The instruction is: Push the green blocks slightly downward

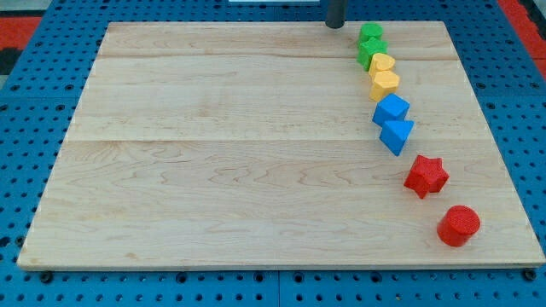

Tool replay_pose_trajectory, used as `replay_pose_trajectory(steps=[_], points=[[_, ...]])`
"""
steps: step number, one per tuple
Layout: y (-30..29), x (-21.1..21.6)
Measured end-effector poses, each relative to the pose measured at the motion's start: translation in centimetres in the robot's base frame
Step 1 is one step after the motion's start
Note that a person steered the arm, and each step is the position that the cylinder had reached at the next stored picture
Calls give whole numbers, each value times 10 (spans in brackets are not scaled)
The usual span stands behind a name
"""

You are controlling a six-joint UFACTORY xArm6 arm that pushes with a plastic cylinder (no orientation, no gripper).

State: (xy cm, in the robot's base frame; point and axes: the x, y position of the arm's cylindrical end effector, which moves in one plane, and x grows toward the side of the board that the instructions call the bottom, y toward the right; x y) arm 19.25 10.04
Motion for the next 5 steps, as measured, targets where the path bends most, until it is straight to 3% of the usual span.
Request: replay_pose_trajectory(steps=[3, 4, 5], points=[[4, 6], [65, 6], [82, -1]])
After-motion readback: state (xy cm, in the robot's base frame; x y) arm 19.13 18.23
